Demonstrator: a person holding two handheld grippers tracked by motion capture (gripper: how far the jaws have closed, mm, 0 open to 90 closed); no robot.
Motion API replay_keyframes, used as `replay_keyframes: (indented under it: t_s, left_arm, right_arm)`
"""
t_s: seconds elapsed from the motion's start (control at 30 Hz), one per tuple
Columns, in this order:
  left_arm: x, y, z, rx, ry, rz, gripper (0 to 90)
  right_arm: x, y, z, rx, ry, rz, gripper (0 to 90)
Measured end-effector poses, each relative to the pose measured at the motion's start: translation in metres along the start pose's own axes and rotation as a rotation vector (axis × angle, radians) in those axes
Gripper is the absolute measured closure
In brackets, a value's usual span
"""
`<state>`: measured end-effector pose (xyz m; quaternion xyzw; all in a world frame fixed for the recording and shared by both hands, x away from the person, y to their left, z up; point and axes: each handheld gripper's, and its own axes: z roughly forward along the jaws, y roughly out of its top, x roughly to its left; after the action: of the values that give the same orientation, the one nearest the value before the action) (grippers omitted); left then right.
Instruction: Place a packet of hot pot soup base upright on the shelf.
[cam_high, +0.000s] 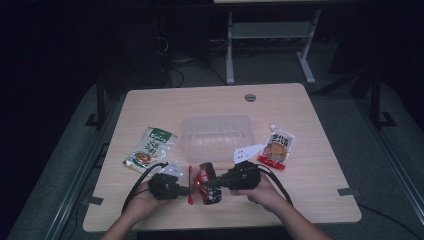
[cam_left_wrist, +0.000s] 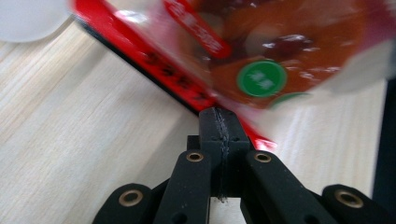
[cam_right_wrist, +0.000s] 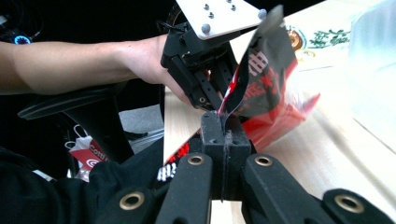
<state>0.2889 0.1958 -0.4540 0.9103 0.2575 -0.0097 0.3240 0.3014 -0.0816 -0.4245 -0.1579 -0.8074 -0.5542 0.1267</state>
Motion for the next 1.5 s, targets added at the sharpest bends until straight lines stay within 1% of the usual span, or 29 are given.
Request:
replay_keyframes:
  t_s: [0.03, 0.07, 0.1, 0.17, 0.2, 0.3, 0.33, 0.43, 0.53, 0.6, 0.63, 0.67, 0.7, 0.77, 0.8, 0.83, 0.87, 0.97, 1.0, 1.03, 1.1, 1.17, 1.2, 1.23, 1.33, 1.4, 1.43, 1.47, 1.5]
  left_arm:
    - [0.000, 0.000, -0.001, -0.018, -0.007, -0.004, 89.6]
    - [-0.001, 0.000, -0.002, -0.029, -0.004, -0.003, 89.4]
    - [0.000, 0.001, -0.007, -0.046, -0.004, 0.001, 87.3]
    - [0.000, 0.001, -0.009, -0.054, -0.009, -0.005, 85.2]
    - [0.000, 0.000, -0.012, -0.075, -0.012, -0.017, 84.2]
    - [0.001, -0.002, -0.015, -0.087, -0.018, -0.018, 81.5]
    - [0.002, -0.003, -0.018, -0.095, -0.025, -0.033, 76.5]
    - [0.004, -0.005, -0.020, -0.097, -0.031, -0.038, 73.9]
    - [0.005, -0.006, -0.022, -0.099, -0.037, -0.041, 67.3]
    - [0.006, -0.006, -0.023, -0.096, -0.031, -0.025, 61.7]
    - [0.006, -0.006, -0.023, -0.096, -0.031, -0.025, 60.1]
    - [0.006, -0.006, -0.023, -0.098, -0.029, -0.016, 57.0]
    - [0.006, -0.006, -0.023, -0.105, -0.029, -0.019, 57.0]
    - [0.005, -0.006, -0.023, -0.100, -0.028, -0.009, 51.9]
    - [0.005, -0.007, -0.023, -0.098, -0.032, 0.006, 48.5]
    - [0.005, -0.007, -0.023, -0.102, -0.031, 0.011, 47.3]
    - [0.005, -0.007, -0.024, -0.096, -0.027, 0.028, 46.3]
    - [0.004, -0.007, -0.024, -0.110, -0.025, 0.028, 44.1]
    - [0.004, -0.007, -0.025, -0.110, -0.017, 0.046, 42.7]
    - [0.003, -0.007, -0.026, -0.113, -0.013, 0.049, 39.4]
    - [-0.001, -0.009, -0.029, -0.101, -0.001, 0.071, 37.3]
    - [-0.002, -0.009, -0.029, -0.107, 0.002, 0.068, 36.6]
    - [-0.002, -0.010, -0.031, -0.099, 0.005, 0.074, 36.6]
    - [-0.002, -0.011, -0.031, -0.107, 0.007, 0.067, 36.2]
    - [-0.003, -0.015, -0.036, -0.105, 0.019, 0.073, 35.3]
    - [-0.004, -0.018, -0.038, -0.114, 0.027, 0.071, 35.3]
    - [-0.004, -0.020, -0.040, -0.113, 0.028, 0.066, 35.2]
    - [-0.004, -0.024, -0.042, -0.124, 0.028, 0.056, 35.3]
    - [-0.004, -0.024, -0.042, -0.124, 0.028, 0.056, 35.3]
  right_arm:
    - [0.001, 0.001, -0.001, -0.002, -0.004, -0.010, 90.0]
    - [0.001, 0.001, -0.002, -0.004, -0.007, -0.012, 90.0]
    - [0.002, 0.001, -0.004, -0.006, -0.008, -0.012, 90.0]
    - [0.004, 0.002, -0.007, -0.012, -0.009, -0.015, 90.0]
    - [0.004, 0.002, -0.008, -0.019, -0.014, -0.022, 90.0]
    - [0.006, 0.003, -0.011, -0.019, -0.016, -0.025, 90.0]
    - [0.007, 0.003, -0.013, -0.021, -0.022, -0.029, 90.0]
    - [0.008, 0.004, -0.016, -0.022, -0.028, -0.035, 90.0]
    - [0.009, 0.006, -0.020, -0.031, -0.033, -0.038, 90.0]
    - [0.009, 0.007, -0.024, -0.038, -0.040, -0.042, 90.0]
    - [0.009, 0.007, -0.024, -0.038, -0.040, -0.042, 90.0]
    - [0.009, 0.008, -0.029, -0.050, -0.048, -0.045, 90.0]
    - [0.009, 0.008, -0.029, -0.050, -0.048, -0.045, 90.0]
    - [0.009, 0.008, -0.033, -0.061, -0.051, -0.041, 90.0]
    - [0.010, 0.009, -0.038, -0.066, -0.059, -0.040, 90.0]
    - [0.010, 0.009, -0.040, -0.071, -0.060, -0.040, 90.0]
    - [0.010, 0.009, -0.043, -0.076, -0.065, -0.039, 90.0]
    - [0.010, 0.010, -0.047, -0.080, -0.069, -0.041, 90.0]
    - [0.011, 0.011, -0.049, -0.082, -0.073, -0.042, 90.0]
    - [0.011, 0.011, -0.051, -0.084, -0.076, -0.043, 90.0]
    - [0.012, 0.013, -0.057, -0.085, -0.090, -0.038, 90.0]
    - [0.012, 0.014, -0.060, -0.088, -0.096, -0.034, 90.0]
    - [0.012, 0.014, -0.060, -0.088, -0.096, -0.034, 90.0]
    - [0.012, 0.015, -0.062, -0.086, -0.102, -0.034, 90.0]
    - [0.012, 0.019, -0.067, -0.090, -0.116, -0.045, 90.0]
    - [0.011, 0.022, -0.071, -0.096, -0.125, -0.049, 90.0]
    - [0.011, 0.023, -0.073, -0.105, -0.126, -0.042, 90.0]
    - [0.010, 0.026, -0.077, -0.113, -0.132, -0.045, 90.0]
    - [0.010, 0.027, -0.079, -0.116, -0.136, -0.044, 90.0]
